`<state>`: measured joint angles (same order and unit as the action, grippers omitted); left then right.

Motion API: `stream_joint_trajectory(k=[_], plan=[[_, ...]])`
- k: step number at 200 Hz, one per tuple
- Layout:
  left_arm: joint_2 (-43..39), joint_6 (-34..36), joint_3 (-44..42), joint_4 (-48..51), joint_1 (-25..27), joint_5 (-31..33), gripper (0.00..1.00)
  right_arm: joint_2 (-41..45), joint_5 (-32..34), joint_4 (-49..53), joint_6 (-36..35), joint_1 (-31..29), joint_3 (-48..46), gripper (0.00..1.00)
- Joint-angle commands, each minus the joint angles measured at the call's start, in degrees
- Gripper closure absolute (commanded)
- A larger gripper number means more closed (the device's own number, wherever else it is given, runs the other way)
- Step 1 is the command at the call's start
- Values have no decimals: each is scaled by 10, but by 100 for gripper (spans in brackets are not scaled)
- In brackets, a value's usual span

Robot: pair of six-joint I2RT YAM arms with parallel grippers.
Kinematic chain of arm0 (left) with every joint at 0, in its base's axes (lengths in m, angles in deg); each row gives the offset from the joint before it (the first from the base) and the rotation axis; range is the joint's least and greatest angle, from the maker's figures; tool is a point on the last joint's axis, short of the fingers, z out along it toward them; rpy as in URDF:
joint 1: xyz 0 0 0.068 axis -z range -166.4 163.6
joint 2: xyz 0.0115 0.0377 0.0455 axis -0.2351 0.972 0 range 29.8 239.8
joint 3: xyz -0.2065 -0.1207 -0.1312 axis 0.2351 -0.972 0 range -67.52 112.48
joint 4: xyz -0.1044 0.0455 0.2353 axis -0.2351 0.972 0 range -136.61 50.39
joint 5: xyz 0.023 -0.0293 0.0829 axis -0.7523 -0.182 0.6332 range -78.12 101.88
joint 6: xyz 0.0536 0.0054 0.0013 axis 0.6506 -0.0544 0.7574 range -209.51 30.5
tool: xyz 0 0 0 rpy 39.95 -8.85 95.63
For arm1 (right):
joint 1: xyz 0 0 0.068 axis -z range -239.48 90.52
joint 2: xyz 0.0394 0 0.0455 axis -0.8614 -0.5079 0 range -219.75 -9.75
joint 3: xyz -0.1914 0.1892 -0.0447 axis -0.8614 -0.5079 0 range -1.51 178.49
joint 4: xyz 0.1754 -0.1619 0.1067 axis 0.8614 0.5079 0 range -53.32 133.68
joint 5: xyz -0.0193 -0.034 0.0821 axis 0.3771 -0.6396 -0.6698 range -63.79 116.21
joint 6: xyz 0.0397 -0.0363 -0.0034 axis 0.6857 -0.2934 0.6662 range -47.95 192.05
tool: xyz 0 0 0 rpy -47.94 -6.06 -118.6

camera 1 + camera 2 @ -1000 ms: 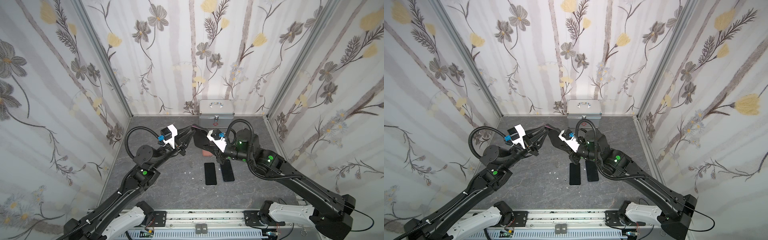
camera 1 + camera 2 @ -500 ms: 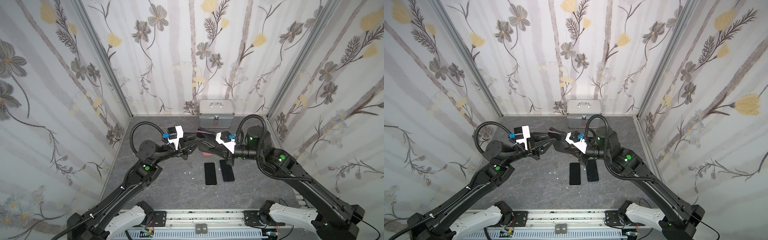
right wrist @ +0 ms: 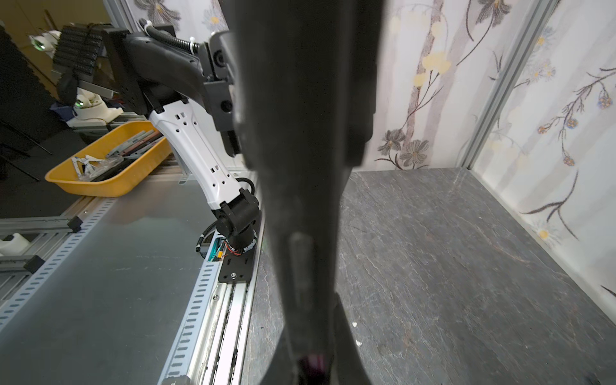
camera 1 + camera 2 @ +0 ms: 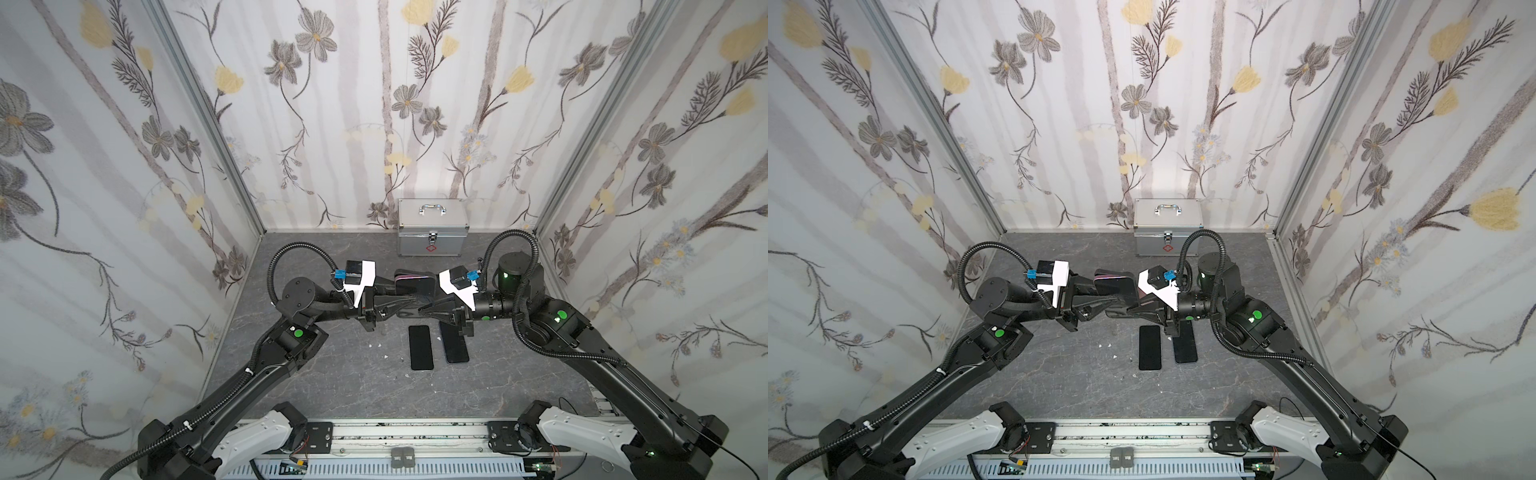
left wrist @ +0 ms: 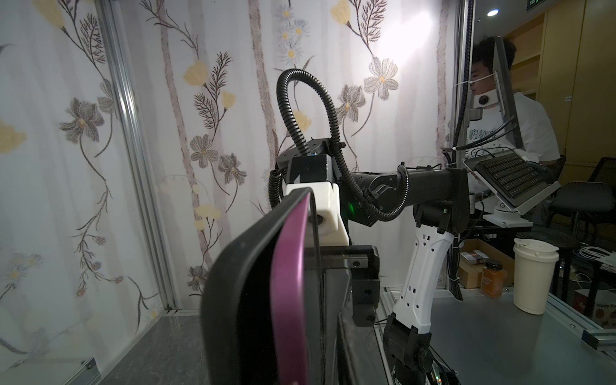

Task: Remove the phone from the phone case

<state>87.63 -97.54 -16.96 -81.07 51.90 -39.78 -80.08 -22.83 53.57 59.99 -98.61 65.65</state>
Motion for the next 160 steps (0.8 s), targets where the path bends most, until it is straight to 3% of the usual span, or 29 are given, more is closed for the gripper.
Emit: stream_joint_trajectory(k=[1, 41, 55, 71, 90, 108, 135, 160], plan=[[-5, 9, -11, 58, 5, -45, 85, 3, -21, -199, 56, 2, 2, 100], [-25, 28, -25, 57, 2, 8, 100, 4, 25, -150, 21, 3, -10, 100], [-28, 30, -27, 58, 0, 21, 100, 5, 45, -130, 10, 3, -16, 100], [-30, 36, -29, 58, -3, 36, 100, 8, 61, -110, 1, 4, -21, 89], [-31, 48, -26, 71, -9, 51, 100, 14, 88, -88, -3, 14, -26, 69], [-27, 93, -5, 146, -10, 73, 100, 30, 117, -87, 15, 36, -34, 49], [-10, 167, 37, 264, -9, 95, 100, 51, 139, -91, 53, 72, -30, 41], [-2, 206, 48, 305, -9, 93, 100, 20, 105, -15, 40, 84, 32, 40]])
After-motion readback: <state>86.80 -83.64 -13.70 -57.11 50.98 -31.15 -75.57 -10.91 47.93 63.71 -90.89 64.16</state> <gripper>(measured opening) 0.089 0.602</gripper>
